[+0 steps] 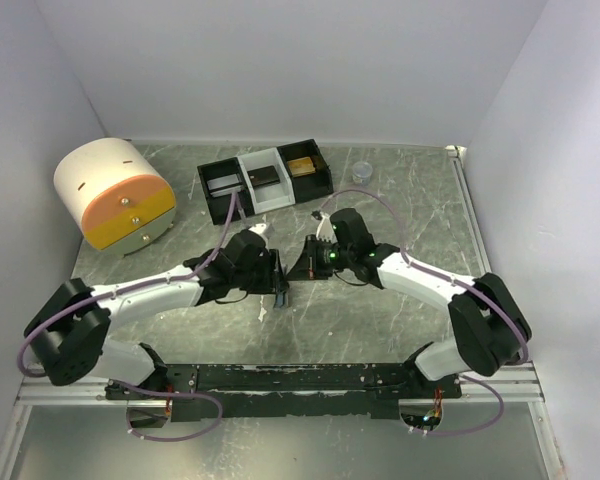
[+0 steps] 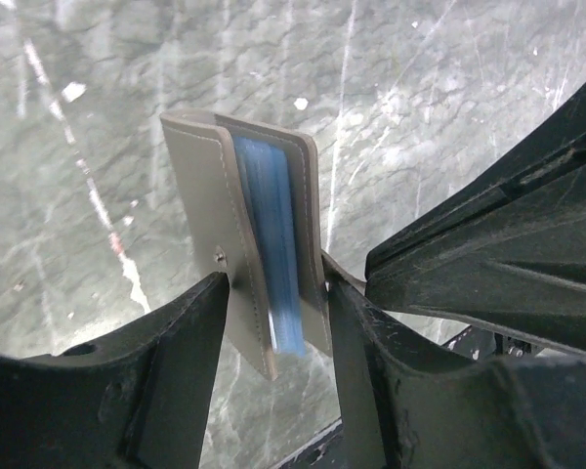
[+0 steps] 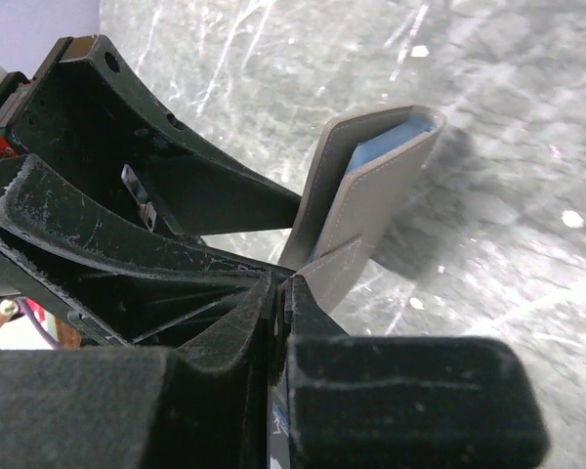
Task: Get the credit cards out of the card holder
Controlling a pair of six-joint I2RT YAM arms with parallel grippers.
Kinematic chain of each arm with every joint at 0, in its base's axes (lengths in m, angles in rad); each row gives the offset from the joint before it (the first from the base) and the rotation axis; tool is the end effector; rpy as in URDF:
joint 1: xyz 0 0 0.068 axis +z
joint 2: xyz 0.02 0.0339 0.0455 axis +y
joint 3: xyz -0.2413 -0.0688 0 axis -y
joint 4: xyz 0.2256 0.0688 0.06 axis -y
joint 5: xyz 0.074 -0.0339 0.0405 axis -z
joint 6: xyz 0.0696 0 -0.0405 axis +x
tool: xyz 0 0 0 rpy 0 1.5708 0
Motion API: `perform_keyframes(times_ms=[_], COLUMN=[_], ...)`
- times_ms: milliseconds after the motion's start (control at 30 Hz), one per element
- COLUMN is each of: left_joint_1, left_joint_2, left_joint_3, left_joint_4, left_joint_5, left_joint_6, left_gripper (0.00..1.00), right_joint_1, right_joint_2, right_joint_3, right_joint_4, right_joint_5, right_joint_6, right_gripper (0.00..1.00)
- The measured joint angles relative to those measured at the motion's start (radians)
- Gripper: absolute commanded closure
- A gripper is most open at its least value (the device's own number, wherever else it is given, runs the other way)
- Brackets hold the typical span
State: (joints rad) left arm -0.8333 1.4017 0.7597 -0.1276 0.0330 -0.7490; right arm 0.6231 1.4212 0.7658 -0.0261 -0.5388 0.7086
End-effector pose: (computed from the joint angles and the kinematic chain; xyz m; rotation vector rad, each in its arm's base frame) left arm 0.1994 -0.2229 0.1644 0.1223 2.4867 -0.7787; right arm 0.2255 0.2060 0.1779 -0.2184 2.4738 1.2593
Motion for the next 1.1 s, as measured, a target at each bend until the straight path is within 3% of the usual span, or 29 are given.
perform_keyframes(times_ms=[200, 300, 400, 733, 933, 1100], left_joint_1=[0.0, 0.0, 0.0, 0.0, 0.0, 0.0], left_joint_2=[-0.124, -0.174, -0.222, -0.447, -0.425, -0.331], left_joint_3=[-0.091, -0.133, -0.157, -0.202, -0.202, -0.202], left_joint_4=[-0.027, -0.056, -0.116, -0.244, -0.214, -0.102], left_joint_5=[-0.06, -0.09, -0.131, -0.221, -0.203, -0.095], left_joint_6=[-0.042, -0.069, -0.11, -0.167, -0.131, -0.093], left_gripper=[0.45, 0.36, 0.37, 0.23, 0.23, 0.22], right_joint_1=[0.066, 0.093, 0.111, 0.096, -0.003, -0.018], right_joint_2=[0.069, 0.1, 0.116, 0.125, 0.09, 0.088], right_joint_3=[0.055, 0.073, 0.076, 0.04, -0.094, -0.109], right_joint_4=[0.025, 0.046, 0.083, 0.087, 0.08, 0.069], right_joint_5=[-0.042, -0.063, -0.087, -0.028, -0.009, -0.007], right_joint_6=[-0.008, 0.001, 0.027, 0.074, 0.078, 0.065], right_gripper=[1.0, 1.0, 1.0, 1.0, 1.0, 0.98])
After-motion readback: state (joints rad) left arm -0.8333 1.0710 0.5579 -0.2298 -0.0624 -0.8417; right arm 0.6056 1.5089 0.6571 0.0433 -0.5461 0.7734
